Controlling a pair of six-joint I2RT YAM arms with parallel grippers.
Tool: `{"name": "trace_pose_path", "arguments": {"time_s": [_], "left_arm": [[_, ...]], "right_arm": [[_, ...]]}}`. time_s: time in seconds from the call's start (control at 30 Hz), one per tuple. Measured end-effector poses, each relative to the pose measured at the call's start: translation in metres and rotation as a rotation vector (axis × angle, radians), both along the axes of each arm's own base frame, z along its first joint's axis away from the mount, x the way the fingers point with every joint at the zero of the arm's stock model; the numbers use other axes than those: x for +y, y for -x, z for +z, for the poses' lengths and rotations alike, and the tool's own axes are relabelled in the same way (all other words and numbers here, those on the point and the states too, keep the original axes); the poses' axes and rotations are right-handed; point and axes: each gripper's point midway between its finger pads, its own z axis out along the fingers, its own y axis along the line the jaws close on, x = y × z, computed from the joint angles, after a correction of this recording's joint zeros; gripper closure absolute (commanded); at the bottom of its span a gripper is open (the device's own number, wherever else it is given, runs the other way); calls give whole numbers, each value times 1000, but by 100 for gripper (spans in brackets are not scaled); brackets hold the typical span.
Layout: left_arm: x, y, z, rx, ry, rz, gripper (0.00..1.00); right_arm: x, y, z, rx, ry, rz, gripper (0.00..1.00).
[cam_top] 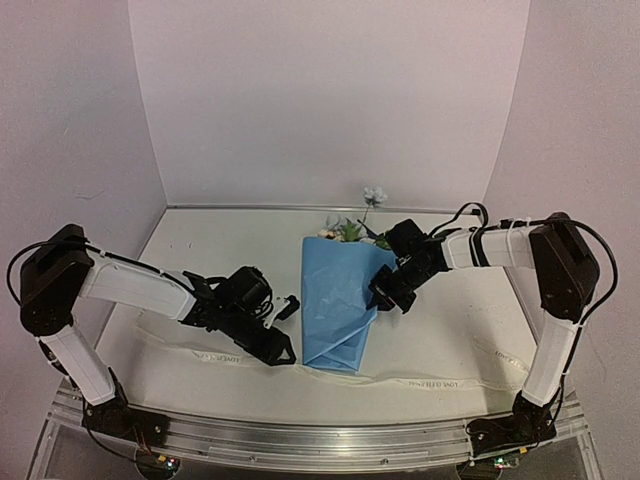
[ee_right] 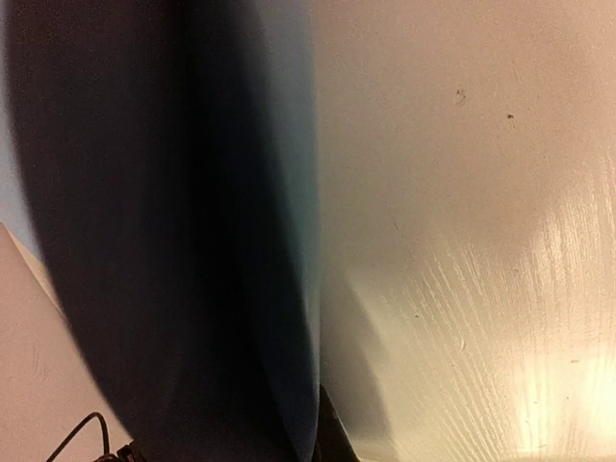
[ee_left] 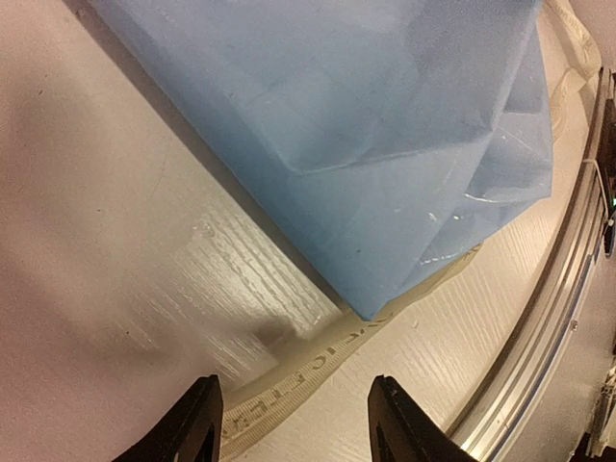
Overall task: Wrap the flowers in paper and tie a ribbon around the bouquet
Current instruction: Place the folded bouquet on the ribbon.
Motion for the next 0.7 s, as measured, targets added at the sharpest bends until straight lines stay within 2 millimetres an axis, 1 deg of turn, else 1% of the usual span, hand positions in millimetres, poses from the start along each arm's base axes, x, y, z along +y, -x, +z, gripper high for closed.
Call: {"name": "trace_pose_path", "arguments": {"time_s": [0.1,0.23,0.6,0.7], "left_arm": [[-4,4,7,-34,-14,-31,46],[-3,9,6,-54,-48,-63,47],[1,7,-11,-78,-137,-90,56],[1,8,-15,-74,-147,-95,61]], "right_arm": [[0,1,1,20,-6,-23,100],[2,1,3,38,-20,-43,100],[3,2,4,62,-30,-77,100],[3,2,7,60,-35,-82,100]]}}
